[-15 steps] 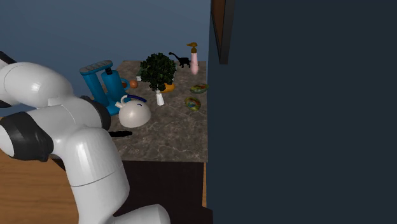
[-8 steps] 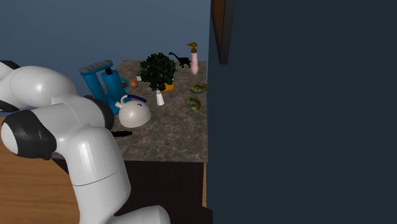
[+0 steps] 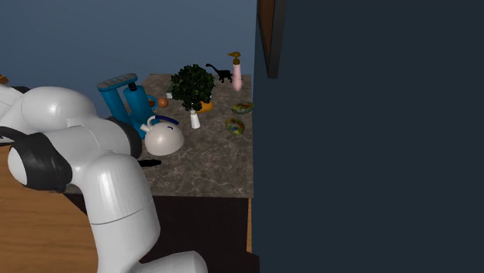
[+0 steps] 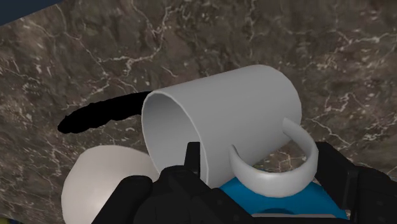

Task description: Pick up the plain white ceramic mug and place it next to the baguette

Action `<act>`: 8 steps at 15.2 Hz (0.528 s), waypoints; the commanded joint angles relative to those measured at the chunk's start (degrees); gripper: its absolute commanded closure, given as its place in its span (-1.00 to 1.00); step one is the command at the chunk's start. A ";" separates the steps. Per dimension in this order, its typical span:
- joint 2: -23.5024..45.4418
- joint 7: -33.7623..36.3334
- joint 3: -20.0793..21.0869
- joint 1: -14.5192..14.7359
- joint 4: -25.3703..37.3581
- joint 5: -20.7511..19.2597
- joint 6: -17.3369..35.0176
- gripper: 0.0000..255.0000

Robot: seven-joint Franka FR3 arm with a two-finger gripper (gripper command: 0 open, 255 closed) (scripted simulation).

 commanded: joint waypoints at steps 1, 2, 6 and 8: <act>0.13 0.69 -0.11 -0.37 -1.46 -0.26 1.33 1.00; 0.31 0.99 -0.20 -0.45 -1.97 -0.43 1.88 1.00; 0.77 1.69 -0.45 -0.58 -3.05 -0.87 3.12 1.00; 0.77 1.68 -0.45 -0.58 -3.05 -0.87 3.12 1.00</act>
